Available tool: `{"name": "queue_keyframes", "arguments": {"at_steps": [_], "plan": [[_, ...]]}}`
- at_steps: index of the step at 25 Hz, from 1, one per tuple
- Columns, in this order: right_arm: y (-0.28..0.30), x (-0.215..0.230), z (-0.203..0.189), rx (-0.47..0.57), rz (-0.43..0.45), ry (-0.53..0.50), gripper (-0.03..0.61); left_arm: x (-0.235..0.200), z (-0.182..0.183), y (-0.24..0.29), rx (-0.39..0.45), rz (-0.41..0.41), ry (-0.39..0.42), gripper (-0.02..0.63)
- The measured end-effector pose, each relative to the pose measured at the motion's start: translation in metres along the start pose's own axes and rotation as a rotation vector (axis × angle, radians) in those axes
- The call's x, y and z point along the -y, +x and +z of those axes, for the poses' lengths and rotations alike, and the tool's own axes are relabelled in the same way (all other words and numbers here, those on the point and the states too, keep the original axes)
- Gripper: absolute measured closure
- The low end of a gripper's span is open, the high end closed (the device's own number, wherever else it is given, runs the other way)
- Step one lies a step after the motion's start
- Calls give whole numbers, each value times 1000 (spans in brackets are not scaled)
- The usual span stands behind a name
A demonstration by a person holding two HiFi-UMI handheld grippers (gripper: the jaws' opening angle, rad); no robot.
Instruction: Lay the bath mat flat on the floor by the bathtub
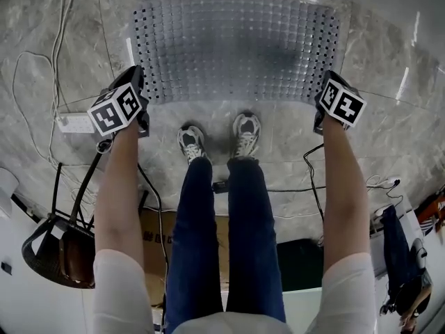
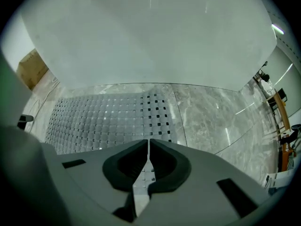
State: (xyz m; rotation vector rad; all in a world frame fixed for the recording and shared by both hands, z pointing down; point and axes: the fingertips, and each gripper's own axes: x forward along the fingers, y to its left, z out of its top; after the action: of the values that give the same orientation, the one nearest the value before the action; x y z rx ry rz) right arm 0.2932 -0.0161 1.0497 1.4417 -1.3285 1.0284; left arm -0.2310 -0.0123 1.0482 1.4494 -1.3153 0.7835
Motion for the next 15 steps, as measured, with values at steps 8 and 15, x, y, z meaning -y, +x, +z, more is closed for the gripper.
{"name": "queue_keyframes", "arguments": {"at_steps": [8, 15], "plan": [[-54, -22, 17, 0, 45, -27, 545, 27, 14, -47, -1, -21, -15, 554], [-98, -46, 29, 25, 99, -35, 545, 52, 29, -87, 0, -56, -44, 557]]}}
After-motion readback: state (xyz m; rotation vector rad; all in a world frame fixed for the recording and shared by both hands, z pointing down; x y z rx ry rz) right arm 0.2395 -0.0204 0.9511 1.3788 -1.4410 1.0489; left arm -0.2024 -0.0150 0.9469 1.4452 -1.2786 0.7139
